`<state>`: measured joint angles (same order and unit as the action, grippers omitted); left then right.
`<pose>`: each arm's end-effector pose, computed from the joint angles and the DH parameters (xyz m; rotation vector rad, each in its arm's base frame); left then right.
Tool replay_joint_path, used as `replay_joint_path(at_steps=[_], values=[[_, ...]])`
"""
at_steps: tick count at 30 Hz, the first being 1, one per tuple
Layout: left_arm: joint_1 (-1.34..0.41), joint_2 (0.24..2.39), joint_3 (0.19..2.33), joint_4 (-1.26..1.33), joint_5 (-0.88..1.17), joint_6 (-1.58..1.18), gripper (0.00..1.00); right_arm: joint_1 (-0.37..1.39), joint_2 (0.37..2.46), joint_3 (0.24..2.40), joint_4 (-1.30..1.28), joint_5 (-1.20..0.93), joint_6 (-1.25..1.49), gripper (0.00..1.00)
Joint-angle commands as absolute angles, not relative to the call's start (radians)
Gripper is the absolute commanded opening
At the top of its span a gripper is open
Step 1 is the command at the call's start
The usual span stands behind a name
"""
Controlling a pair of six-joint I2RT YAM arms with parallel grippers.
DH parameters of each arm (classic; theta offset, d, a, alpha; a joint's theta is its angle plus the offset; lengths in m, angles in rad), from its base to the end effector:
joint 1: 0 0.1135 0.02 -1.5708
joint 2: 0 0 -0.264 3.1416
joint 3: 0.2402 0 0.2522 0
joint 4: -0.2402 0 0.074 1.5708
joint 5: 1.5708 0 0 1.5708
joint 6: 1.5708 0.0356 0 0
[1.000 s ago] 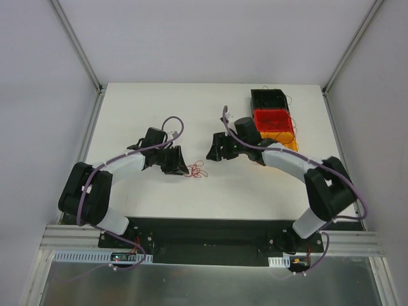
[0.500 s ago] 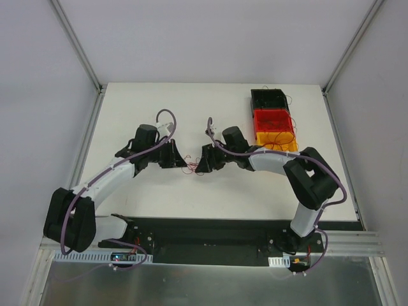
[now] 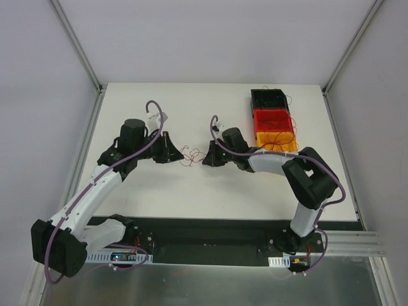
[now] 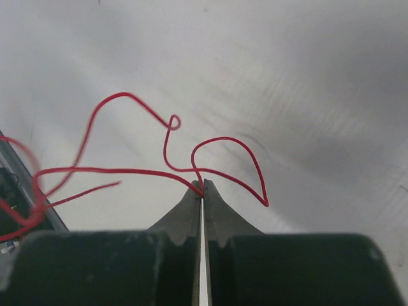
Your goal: Untangle the cables
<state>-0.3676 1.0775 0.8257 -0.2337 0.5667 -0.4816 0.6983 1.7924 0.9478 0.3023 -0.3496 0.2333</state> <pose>0.2163 -0.1038 0.2946 0.2517 2.1443 -1.0925 0.2814 0.2521 0.1723 -0.7222 2.0952 0.9075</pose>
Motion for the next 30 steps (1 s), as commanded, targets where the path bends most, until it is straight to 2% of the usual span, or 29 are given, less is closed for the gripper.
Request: replay_joint_path(at_steps=[1,8,15,16,19,21,23,26,30], values=[[-0.374,0.959,0.948,-0.345,0.490,-0.399,0.00,0.672,1.720,0.914,0.308,-0.250,0.255,0.00],[-0.374,0.848,1.048,-0.429,0.299,-0.308,0.00,0.621,1.623,0.850,0.287,-0.239,0.221,0.00],[-0.374,0.854,1.058,-0.449,0.291,-0.295,0.00,0.621,1.477,0.842,0.210,-0.242,0.144,0.00],[-0.374,0.856,1.057,-0.449,0.299,-0.295,0.00,0.623,1.470,0.853,0.204,-0.283,0.126,0.05],[-0.376,0.865,1.065,-0.449,0.334,-0.304,0.00,0.635,1.459,0.877,0.216,-0.421,0.077,0.40],[-0.374,0.876,1.069,-0.449,0.360,-0.308,0.00,0.655,1.453,0.893,0.228,-0.491,0.039,0.56],[-0.374,0.879,1.077,-0.449,0.377,-0.321,0.00,0.678,1.440,0.888,0.262,-0.517,0.014,0.66],[-0.376,0.888,1.086,-0.449,0.397,-0.345,0.00,0.721,1.430,0.879,0.356,-0.546,0.006,0.74],[-0.374,0.917,1.098,-0.446,0.446,-0.380,0.00,0.793,1.424,0.899,0.408,-0.454,0.006,0.76]])
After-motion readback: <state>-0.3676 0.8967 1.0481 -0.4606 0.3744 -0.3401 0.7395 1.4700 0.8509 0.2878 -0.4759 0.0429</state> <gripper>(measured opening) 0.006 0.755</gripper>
